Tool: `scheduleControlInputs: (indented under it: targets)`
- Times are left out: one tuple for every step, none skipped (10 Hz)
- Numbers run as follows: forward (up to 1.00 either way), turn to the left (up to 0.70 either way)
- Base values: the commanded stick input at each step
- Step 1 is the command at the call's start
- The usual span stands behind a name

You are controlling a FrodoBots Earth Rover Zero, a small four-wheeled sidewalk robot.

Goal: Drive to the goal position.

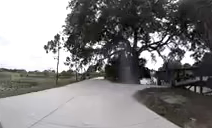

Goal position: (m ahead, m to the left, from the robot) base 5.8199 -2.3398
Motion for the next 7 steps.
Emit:
scheduleControlInputs:
  targets:
    - [0.60, 0.01]
    - [0.60, 0.01]
    - [0.60, 0.01]
    - [0.60, 0.01]
    - [0.60, 0.01]
    - [0.60, 0.01]
    - [0.60, 0.01]
